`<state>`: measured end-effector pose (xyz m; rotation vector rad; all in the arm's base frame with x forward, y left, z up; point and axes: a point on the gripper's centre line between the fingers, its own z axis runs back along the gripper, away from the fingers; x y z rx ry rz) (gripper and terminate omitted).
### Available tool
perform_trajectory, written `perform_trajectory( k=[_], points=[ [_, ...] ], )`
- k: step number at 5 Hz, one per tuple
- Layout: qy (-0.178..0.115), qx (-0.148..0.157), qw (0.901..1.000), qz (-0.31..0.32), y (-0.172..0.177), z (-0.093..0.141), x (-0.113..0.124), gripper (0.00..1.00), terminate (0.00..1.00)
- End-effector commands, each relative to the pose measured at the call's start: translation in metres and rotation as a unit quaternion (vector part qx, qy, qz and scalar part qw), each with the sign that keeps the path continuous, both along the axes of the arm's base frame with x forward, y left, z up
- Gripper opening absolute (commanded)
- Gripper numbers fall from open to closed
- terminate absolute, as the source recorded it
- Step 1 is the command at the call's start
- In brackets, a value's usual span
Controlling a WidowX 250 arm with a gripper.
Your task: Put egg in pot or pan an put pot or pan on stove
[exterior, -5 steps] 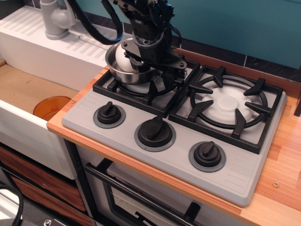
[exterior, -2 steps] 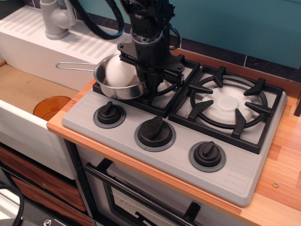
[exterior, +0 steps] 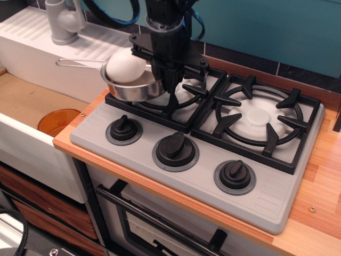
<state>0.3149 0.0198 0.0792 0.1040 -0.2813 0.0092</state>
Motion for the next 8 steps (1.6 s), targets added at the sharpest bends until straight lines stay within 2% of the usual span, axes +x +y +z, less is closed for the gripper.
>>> perform_trajectory(
  k=[1, 2, 3, 4, 5, 7, 8],
  points=[
    [-0.031, 0.027, 0.9988, 0.026, -0.037, 0.062, 0.010, 0.00, 0.00],
    [-0.029, 0.028, 0.9986, 0.034, -0.059, 0.063, 0.018, 0.00, 0.00],
    [-0.043, 0.023, 0.9980, 0.039, -0.081, 0.050, 0.026, 0.00, 0.00],
    [-0.070, 0.023, 0.9963, 0.044, -0.094, 0.028, 0.041, 0.00, 0.00],
    [-0.088, 0.021, 0.9948, 0.047, -0.097, 0.012, 0.059, 0.00, 0.00],
    [-0.096, 0.009, 0.9935, 0.060, -0.117, -0.005, 0.067, 0.00, 0.00],
    [-0.103, 0.006, 0.9922, 0.069, -0.128, -0.007, 0.071, 0.00, 0.00]
  ],
)
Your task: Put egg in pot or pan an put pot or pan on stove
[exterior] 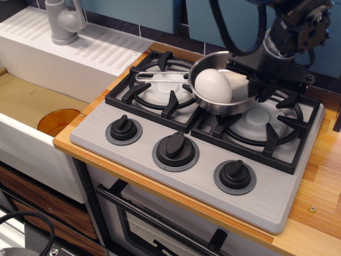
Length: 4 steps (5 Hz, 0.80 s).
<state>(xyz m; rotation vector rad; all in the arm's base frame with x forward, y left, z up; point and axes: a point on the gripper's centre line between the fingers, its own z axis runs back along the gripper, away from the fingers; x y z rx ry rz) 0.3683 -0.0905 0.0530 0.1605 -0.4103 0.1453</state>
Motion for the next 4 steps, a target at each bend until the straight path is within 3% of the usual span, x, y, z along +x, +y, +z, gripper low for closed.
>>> perform_trajectory(
  k=[1, 4],
  points=[
    [-0.030, -0.005, 0.9995, -0.001, -0.017, 0.022, 0.016, 1.00, 0.00],
    [0.002, 0.006, 1.0000, -0.004, -0.004, 0.047, -0.004, 1.00, 0.00]
  ],
)
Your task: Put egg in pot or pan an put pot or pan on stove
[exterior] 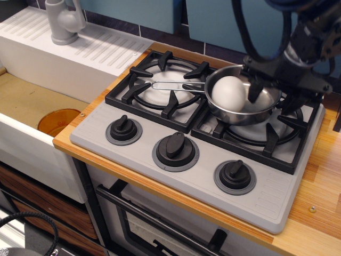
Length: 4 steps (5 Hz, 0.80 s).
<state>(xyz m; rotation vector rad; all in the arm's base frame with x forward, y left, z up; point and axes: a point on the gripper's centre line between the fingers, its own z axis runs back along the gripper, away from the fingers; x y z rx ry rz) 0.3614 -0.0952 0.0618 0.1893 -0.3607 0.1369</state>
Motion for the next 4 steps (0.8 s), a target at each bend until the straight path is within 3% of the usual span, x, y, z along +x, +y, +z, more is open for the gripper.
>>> perform_trajectory(
  k=[1, 3, 4],
  points=[
    [-0.005, -0.018, 0.9997, -0.013, 0.004, 0.052, -0.004, 1.00, 0.00],
    [0.038, -0.022, 0.9986, -0.030, 0.020, 0.083, -0.020, 1.00, 0.00],
    [0.053, -0.028, 0.9964, -0.060, 0.046, 0.095, -0.023, 1.00, 1.00]
  ],
)
